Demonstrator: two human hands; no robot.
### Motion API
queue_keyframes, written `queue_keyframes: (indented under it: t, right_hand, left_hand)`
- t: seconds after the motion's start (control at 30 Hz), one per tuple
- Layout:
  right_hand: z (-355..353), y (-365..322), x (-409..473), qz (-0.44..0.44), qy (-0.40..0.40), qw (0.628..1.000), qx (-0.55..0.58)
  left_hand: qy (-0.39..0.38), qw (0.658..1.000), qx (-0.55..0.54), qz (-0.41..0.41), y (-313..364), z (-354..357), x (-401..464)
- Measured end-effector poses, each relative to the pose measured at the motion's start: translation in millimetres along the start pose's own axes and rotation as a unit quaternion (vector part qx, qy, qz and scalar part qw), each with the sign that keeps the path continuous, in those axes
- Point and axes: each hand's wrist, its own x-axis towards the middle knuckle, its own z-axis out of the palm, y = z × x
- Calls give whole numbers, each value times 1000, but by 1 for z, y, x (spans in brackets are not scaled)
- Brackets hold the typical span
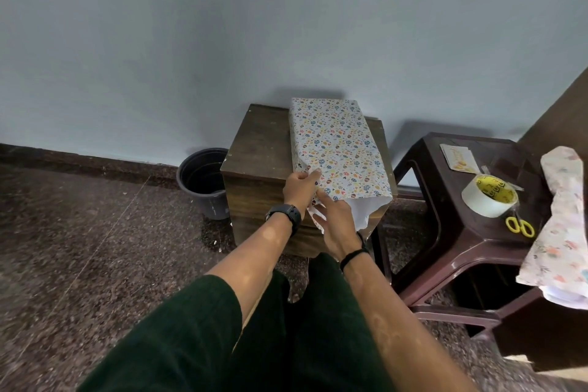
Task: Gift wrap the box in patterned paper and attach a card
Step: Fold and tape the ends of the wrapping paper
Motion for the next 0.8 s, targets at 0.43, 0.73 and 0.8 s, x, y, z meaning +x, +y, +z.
queue_keyframes:
  t: [0.43,0.73,0.8]
  right_hand:
    - [-10,7,2,-169,259,900,-307]
    - [-20,13,-3,-23,140,990,-3]
    - [-19,12,-2,-1,113,990,87]
  left_hand:
    - [-20,992,-92,-82,15,22,-5]
    - [-96,982,-85,-139,28,21,-8]
    - [-95,982,-86,-142,28,21,-8]
